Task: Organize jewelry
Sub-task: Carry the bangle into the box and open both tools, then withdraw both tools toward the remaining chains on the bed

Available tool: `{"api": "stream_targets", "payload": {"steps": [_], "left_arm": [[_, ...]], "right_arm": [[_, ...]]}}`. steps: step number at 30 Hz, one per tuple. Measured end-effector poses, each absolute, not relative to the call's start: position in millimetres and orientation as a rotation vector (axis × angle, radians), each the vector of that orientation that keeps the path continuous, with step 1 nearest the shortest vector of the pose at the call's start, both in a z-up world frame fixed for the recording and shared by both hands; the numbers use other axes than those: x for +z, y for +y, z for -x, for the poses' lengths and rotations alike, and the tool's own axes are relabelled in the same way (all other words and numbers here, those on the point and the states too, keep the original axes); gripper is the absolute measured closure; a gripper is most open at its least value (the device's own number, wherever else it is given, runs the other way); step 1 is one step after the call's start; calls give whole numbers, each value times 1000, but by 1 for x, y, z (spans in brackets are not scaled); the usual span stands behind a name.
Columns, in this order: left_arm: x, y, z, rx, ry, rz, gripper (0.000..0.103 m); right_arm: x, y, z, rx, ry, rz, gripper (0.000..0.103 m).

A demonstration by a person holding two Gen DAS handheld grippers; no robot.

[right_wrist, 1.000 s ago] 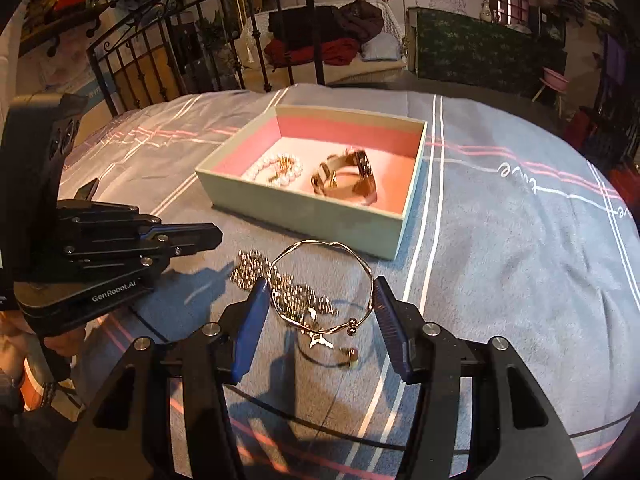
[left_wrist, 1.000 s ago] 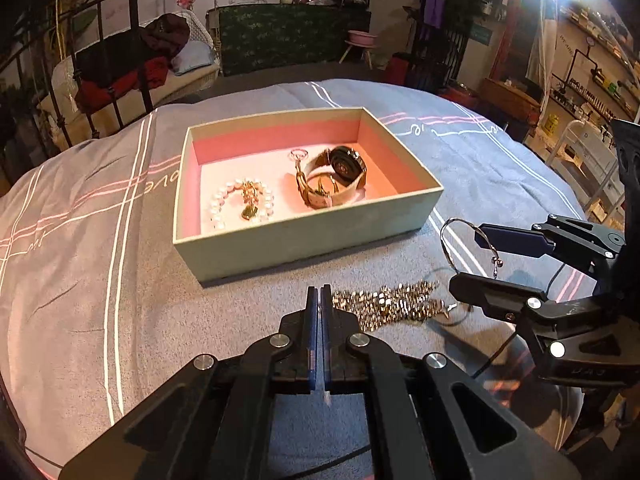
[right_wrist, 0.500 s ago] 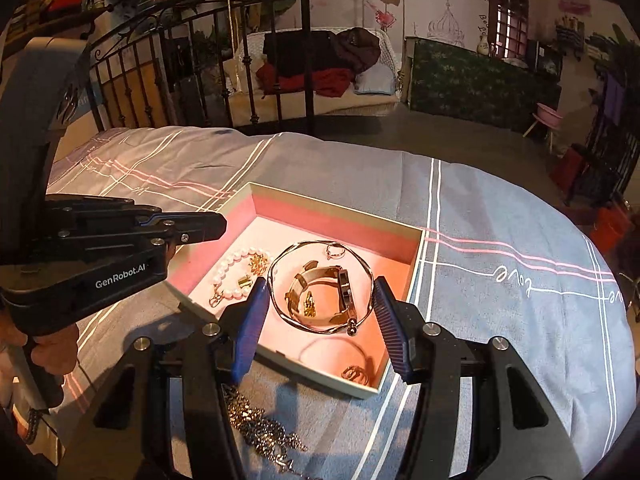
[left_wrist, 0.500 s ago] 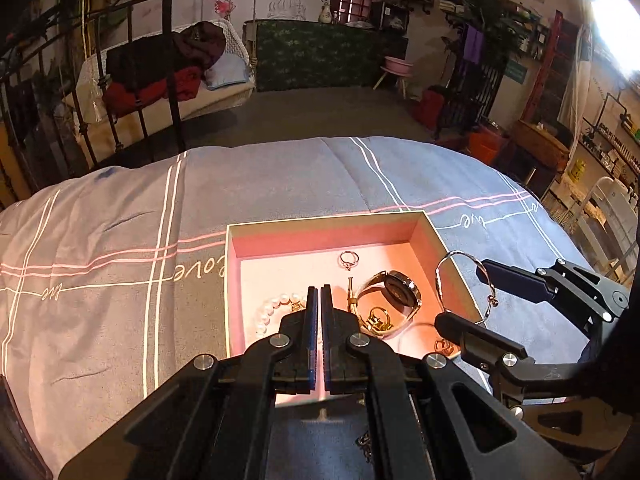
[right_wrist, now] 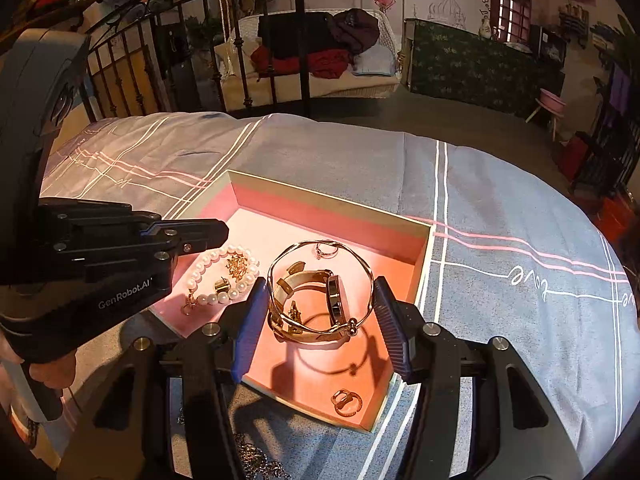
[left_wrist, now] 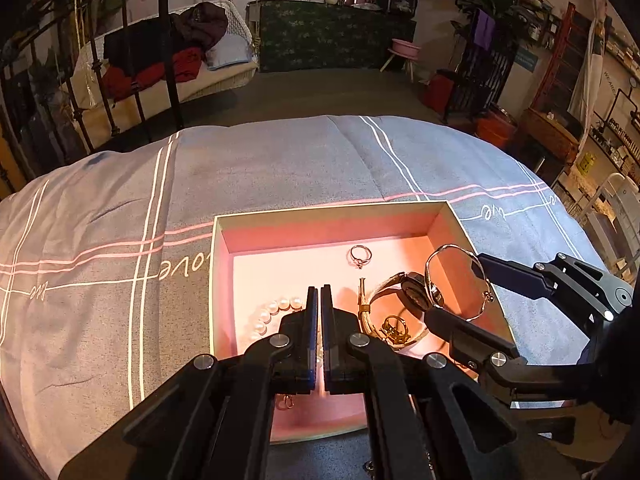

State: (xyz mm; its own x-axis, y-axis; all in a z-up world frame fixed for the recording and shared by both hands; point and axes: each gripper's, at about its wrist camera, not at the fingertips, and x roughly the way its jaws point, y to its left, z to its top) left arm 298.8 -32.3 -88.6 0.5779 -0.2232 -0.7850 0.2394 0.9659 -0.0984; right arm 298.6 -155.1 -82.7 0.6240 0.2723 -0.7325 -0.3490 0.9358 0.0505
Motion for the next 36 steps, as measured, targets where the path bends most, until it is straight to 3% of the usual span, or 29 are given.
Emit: {"api": "stream_targets", "payload": {"steps": [11,12,13,14,15,21,27,32,36], "left_arm": [[-85,-33,-314,-265,944,38,101],[-84,-33,-314,-265,946,46,93],[-83,-32,-314,-252,951,47,78],[-80,-31,-312,-230,945,46,27],[-75,-27,-306,-213,908,50,8],[-69,-23,-244,-295,843,-5,6],[-119,-59,-179,-534,857,-322,8],[-148,-82,-174,-647,881,-487,11],[-156,-84,-195,-738,934,-419,13]], "right_arm": [[-90,-150,-300,369,853,142,49],[-92,-149,-300,382,865,144,47],[-92,-148,-299,388,880,153,36],[-91,-149,-295,375,871,163,28],[-87,-152,-288,362,845,165,17],[-75,-204,-228,282,807,113,16],[-103,-251,-179,298,919,23,16],[-131,-238,-161,342,989,84,16],[-135,-228,-163,363,983,100,14]]}}
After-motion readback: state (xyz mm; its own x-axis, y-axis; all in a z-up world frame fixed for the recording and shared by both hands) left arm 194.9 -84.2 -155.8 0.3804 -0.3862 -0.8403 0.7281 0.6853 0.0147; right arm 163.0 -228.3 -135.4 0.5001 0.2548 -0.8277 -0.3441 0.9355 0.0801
